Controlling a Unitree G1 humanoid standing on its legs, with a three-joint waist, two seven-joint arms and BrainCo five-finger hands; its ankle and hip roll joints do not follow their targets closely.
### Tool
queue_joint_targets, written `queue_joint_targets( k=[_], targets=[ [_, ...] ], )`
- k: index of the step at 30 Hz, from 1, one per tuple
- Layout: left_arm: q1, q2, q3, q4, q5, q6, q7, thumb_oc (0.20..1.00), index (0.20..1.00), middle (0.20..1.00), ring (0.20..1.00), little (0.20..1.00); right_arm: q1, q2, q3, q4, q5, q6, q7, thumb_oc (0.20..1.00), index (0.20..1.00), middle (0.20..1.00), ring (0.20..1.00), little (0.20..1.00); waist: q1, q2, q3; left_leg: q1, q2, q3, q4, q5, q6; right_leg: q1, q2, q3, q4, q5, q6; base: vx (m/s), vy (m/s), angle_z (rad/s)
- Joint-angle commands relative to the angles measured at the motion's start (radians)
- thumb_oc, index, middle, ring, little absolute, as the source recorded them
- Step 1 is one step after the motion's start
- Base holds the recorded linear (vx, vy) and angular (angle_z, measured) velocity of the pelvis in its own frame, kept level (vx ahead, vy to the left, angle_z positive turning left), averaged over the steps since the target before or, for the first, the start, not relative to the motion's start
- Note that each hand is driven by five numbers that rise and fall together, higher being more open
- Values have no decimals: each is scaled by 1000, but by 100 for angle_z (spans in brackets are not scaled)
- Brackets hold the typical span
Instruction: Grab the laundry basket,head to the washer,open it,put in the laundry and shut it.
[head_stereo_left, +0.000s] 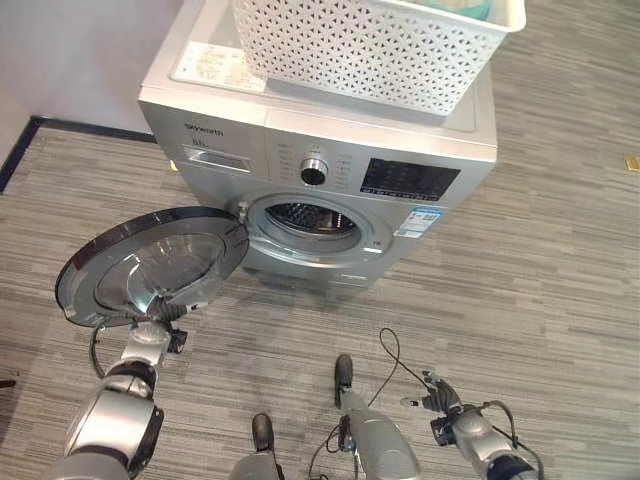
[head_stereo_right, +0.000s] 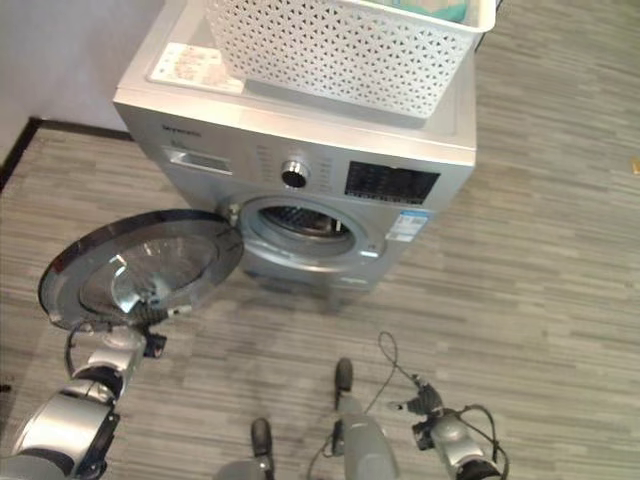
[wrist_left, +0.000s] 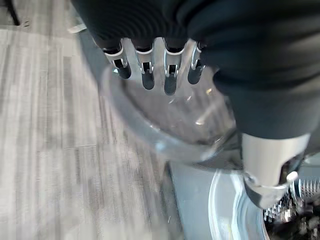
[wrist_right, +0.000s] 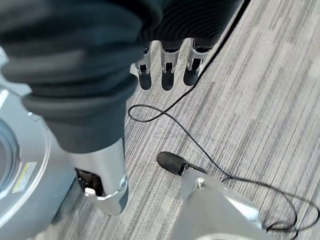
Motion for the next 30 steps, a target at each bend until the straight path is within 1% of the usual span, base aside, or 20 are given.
queue_joint_targets(
  k=[1, 2, 3, 7, 10, 11, 12, 13, 14, 16, 17, 19, 21, 22, 23, 24, 25, 28, 29, 30],
  targets=[
    [4, -33, 66, -22, -167, -93, -20, 1000, 1000, 1000, 1000, 1000, 35, -9, -33, 24, 72, -22, 10, 1000, 1000, 1000, 1000, 1000, 4, 7, -76, -83, 45, -62, 4, 31, -38, 74, -119, 17, 24, -101, 135, 96, -34, 0],
    [98, -79, 119, -88, -274, -122, -41, 1000, 1000, 1000, 1000, 1000, 42, 8, -71, 16, 127, -27, 18, 1000, 1000, 1000, 1000, 1000, 14, 13, -91, -59, 50, -62, 4, 21, -38, 94, -115, 15, 30, -114, 130, 119, -24, 1],
    [144, -102, 134, -126, -297, -136, -43, 1000, 1000, 1000, 1000, 1000, 46, 14, -94, 12, 160, -34, 22, 1000, 1000, 1000, 1000, 1000, 18, 16, -98, -46, 55, -58, 4, 15, -39, 103, -111, 16, 33, -122, 128, 163, -24, 1],
    [266, -176, 155, -158, -306, -148, -49, 1000, 1000, 1000, 1000, 1000, 59, 18, -180, -31, 254, -57, 17, 1000, 1000, 1000, 1000, 1000, 27, 28, -111, 19, 74, -29, 11, 6, -46, 149, -98, 22, 46, -152, 122, 98, 4, -6],
    [298, -202, 141, -169, -288, -152, -43, 1000, 1000, 1000, 1000, 1000, 84, -1, -231, -108, 287, -70, -7, 1000, 1000, 1000, 1000, 1000, 24, 25, -106, 2, 73, -6, 108, -17, -55, 180, -113, 6, 49, -156, 119, 17, 13, 0],
    [308, -229, 129, -171, -271, -149, -38, 1000, 1000, 1000, 1000, 1000, 112, -23, -292, -208, 323, -87, -41, 1000, 1000, 1000, 1000, 1000, 3, 10, -96, -43, 77, 104, 213, -27, -60, 213, -152, -34, 50, -156, 120, -31, 34, 14],
    [309, -229, 128, -171, -270, -149, -37, 1000, 1000, 1000, 1000, 1000, 115, -23, -293, -211, 322, -86, -42, 1000, 1000, 1000, 1000, 1000, 4, 10, -96, -47, 78, 104, 220, -30, -59, 213, -152, -34, 50, -155, 120, -17, 123, 54],
    [345, -246, 145, -198, -270, -150, -29, 1000, 1000, 1000, 1000, 1000, 129, -39, -334, -326, 330, -91, -69, 1000, 1000, 1000, 1000, 1000, -13, 21, -99, -36, 88, 195, 242, -53, -48, 219, -160, -42, 61, -155, 124, 3, 95, 55],
    [346, -246, 145, -199, -270, -150, -29, 1000, 1000, 1000, 1000, 1000, 129, -39, -334, -328, 330, -90, -70, 1000, 1000, 1000, 1000, 1000, -12, 19, -102, -38, 86, 197, 239, -49, -47, 215, -161, -40, 61, -153, 124, 48, 147, 44],
    [372, -258, 156, -207, -255, -153, -17, 1000, 1000, 1000, 1000, 1000, 132, -44, -371, -407, 333, -107, -95, 1000, 1000, 1000, 1000, 1000, -7, 31, -115, -31, 53, 152, 236, -76, -26, 213, -169, -30, 82, -154, 128, 65, 155, -19],
    [394, -259, 159, -235, -240, -146, -17, 1000, 1000, 1000, 1000, 1000, 154, -54, -433, -518, 335, -119, -117, 1000, 1000, 1000, 1000, 1000, -11, 32, -121, -31, 33, 131, 238, -93, -4, 221, -189, -38, 114, -161, 131, 63, 232, -37],
    [417, -257, 160, -251, -214, -139, -18, 1000, 1000, 1000, 1000, 1000, 149, -69, -494, -624, 313, -138, -159, 1000, 1000, 1000, 1000, 1000, -11, 42, -132, -16, -1, 113, 220, -107, 32, 206, -211, -33, 199, -185, 137, 58, 207, -13],
    [416, -257, 160, -251, -214, -138, -18, 1000, 1000, 1000, 1000, 1000, 149, -69, -494, -626, 312, -138, -159, 1000, 1000, 1000, 1000, 1000, -11, 40, -135, -20, -4, 114, 216, -101, 33, 200, -213, -32, 199, -183, 136, 14, 88, 11],
    [421, -255, 153, -266, -191, -130, -15, 1000, 1000, 1000, 1000, 1000, 141, -83, -523, -684, 302, -147, -182, 1000, 1000, 1000, 1000, 1000, -10, 49, -130, -11, -17, 94, 213, -114, 52, 189, -218, -27, 261, -200, 136, 54, 285, 21],
    [429, -237, 138, -288, -97, -111, 1, 1000, 1000, 1000, 1000, 1000, 109, -118, -593, -826, 248, -169, -248, 1000, 1000, 1000, 1000, 1000, -14, 56, -109, 13, -47, 54, 218, -141, 98, 116, -216, 20, 468, -171, 140, 42, 285, 24],
    [428, -238, 138, -289, -96, -110, 1, 1000, 1000, 1000, 1000, 1000, 108, -117, -594, -828, 247, -167, -249, 1000, 1000, 1000, 1000, 1000, -13, 55, -111, 9, -47, 56, 217, -136, 98, 111, -216, 22, 468, -167, 138, 85, 264, 31],
    [432, -228, 128, -297, -64, -106, 6, 1000, 1000, 1000, 1000, 1000, 75, -140, -629, -877, 215, -190, -306, 1000, 1000, 1000, 1000, 1000, -8, 61, -99, 31, -56, 28, 221, -157, 115, 71, -201, 41, 557, -172, 142, 104, 101, 31],
    [430, -225, 125, -289, -55, -99, 12, 1000, 1000, 1000, 1000, 1000, 35, -175, -685, -906, 186, -208, -394, 1000, 1000, 1000, 1000, 1000, -7, 63, -104, 56, -73, -3, 200, -160, 119, 32, -180, 60, 539, -159, 136, 123, 23, 32],
    [431, -215, 128, -301, -53, -96, 16, 1000, 1000, 1000, 1000, 1000, -6, -217, -751, -948, 152, -221, -468, 1000, 1000, 1000, 1000, 1000, -5, 63, -107, 73, -81, -34, 192, -174, 112, 11, -191, 76, 461, -142, 144, 223, -85, 46],
    [432, -213, 124, -310, -49, -94, 16, 1000, 1000, 1000, 1000, 1000, -14, -236, -768, -961, 117, -209, -490, 1000, 1000, 1000, 1000, 1000, -4, 64, -106, 75, -81, -48, 194, -180, 107, 17, -198, 78, 427, -136, 148, 264, -152, 62]
  ],
)
